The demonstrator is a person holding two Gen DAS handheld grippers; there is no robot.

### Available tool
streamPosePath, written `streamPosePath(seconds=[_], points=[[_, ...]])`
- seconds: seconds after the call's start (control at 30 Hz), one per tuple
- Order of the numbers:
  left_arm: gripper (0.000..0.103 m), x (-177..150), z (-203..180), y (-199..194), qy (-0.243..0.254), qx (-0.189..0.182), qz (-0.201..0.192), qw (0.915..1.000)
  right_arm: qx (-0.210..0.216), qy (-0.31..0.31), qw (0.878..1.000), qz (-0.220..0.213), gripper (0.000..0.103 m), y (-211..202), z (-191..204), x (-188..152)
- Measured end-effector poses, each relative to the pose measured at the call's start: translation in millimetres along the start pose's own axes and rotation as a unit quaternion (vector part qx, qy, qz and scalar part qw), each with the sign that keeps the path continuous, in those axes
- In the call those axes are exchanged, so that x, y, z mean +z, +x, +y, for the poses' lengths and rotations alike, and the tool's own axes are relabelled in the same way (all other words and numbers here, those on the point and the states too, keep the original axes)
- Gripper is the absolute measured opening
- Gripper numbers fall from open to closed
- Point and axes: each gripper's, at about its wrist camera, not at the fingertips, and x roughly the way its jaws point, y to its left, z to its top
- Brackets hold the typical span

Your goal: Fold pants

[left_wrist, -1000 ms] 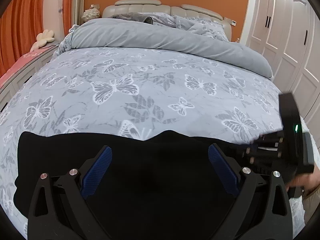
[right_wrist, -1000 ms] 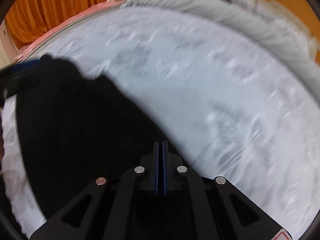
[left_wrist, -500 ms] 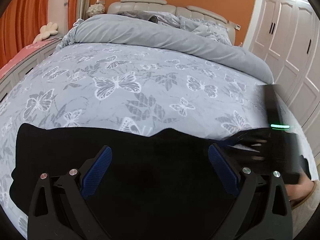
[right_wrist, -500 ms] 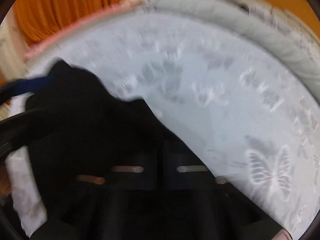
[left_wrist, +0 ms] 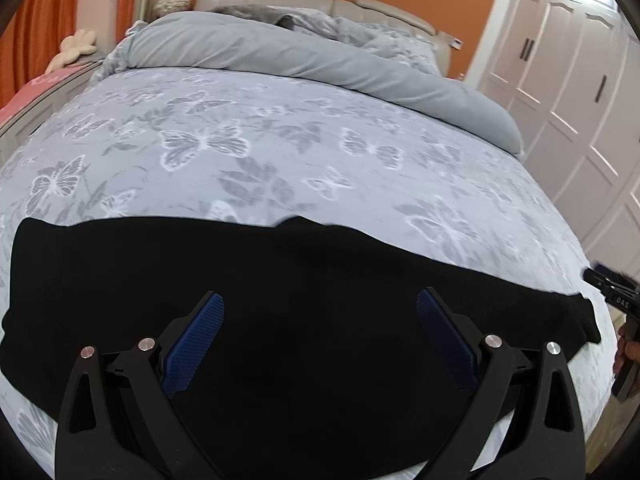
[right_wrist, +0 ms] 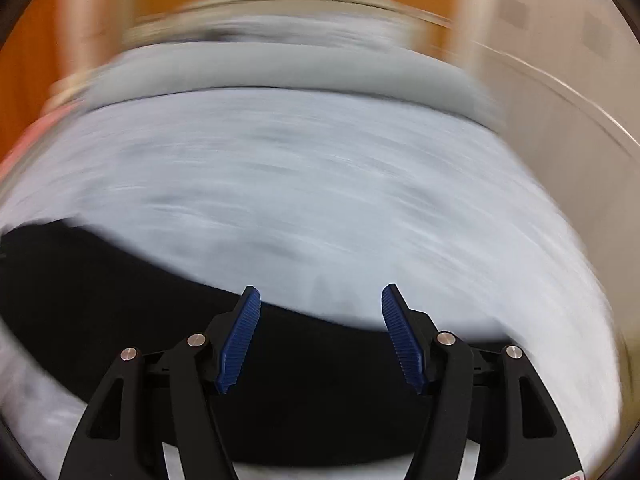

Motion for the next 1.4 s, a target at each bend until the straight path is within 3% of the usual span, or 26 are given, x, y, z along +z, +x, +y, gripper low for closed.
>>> streamPosePath(seconds=[0.1,0.17,0.27,0.3,0.33,0.37,0.4,0.53,0.6,0.7,0.77,0.8,0.83,0.87,0.93,1.07,1.17,1.23,1.3,1.33,1.37,1.4], points=[[0.097,-16,-26,-8,0.025,-0.019,0.0,0.9995,-0.046,0.111,0.993,0.007,0.062,1,-106,-33],[0.098,-29,-51,-10,0.05,-0.038,0.005,0.998,-0.049,0.15,0.987,0.025,0.062,11,-143,-49],[0.098,-52,-91,-11,0.1,-0.058,0.008,0.9933,-0.011,0.162,0.986,0.04,0.059,30,-160,-64],[0.098,-57,-98,-10,0.112,-0.061,0.007,0.9918,-0.001,0.152,0.987,0.05,0.052,40,-158,-65],[0.098,-66,-112,-8,0.139,-0.06,0.008,0.9885,0.004,0.14,0.989,0.057,0.017,47,-157,-67],[0.098,-70,-120,-6,0.156,-0.058,0.01,0.986,0.007,0.128,0.989,0.068,0.007,56,-154,-66],[0.098,-74,-125,-4,0.17,-0.055,0.012,0.9838,0.007,0.124,0.99,0.069,0.007,58,-152,-62],[0.098,-86,-134,6,0.202,-0.048,0.024,0.9779,-0.022,0.11,0.993,-0.022,0.007,18,-152,-31],[0.098,-86,-133,10,0.2,-0.05,0.03,0.978,-0.051,0.103,0.993,-0.015,0.01,29,-157,-30],[0.098,-84,-128,13,0.194,-0.043,0.035,0.9794,-0.117,0.11,0.985,0.059,0.015,73,-162,-53],[0.098,-82,-122,13,0.186,-0.04,0.037,0.9811,-0.139,0.094,0.984,0.062,0.017,69,-158,-60],[0.098,-79,-118,12,0.176,-0.039,0.037,0.9829,-0.126,0.095,0.987,0.042,0.019,53,-152,-61],[0.098,-77,-116,11,0.17,-0.04,0.037,0.984,-0.103,0.103,0.989,0.03,0.028,40,-148,-61],[0.098,-73,-113,10,0.161,-0.04,0.035,0.9855,-0.07,0.114,0.991,0.018,0.051,23,-139,-64],[0.098,-66,-106,7,0.143,-0.036,0.03,0.9886,-0.037,0.117,0.992,0.018,0.072,12,-125,-68],[0.098,-59,-92,3,0.123,-0.014,0.022,0.9921,0.008,0.124,0.988,0.096,0.072,20,-82,-88],[0.098,-54,-82,-2,0.102,-0.014,0.019,0.9945,0.032,0.154,0.982,0.1,0.071,16,-77,-94],[0.098,-51,-76,-4,0.086,-0.021,0.021,0.9958,0.069,0.199,0.972,0.103,0.07,23,-85,-95],[0.098,-49,-74,-3,0.077,-0.023,0.024,0.9965,0.086,0.24,0.961,0.111,0.062,35,-90,-95],[0.098,-49,-73,-3,0.074,-0.023,0.026,0.9966,0.093,0.256,0.955,0.116,0.046,39,-90,-97],[0.098,-49,-72,-3,0.074,-0.023,0.026,0.9966,0.101,0.273,0.949,0.118,0.021,43,-91,-100],[0.098,-50,-71,-4,0.075,-0.021,0.026,0.9966,0.103,0.288,0.945,0.117,0.004,45,-93,-100]])
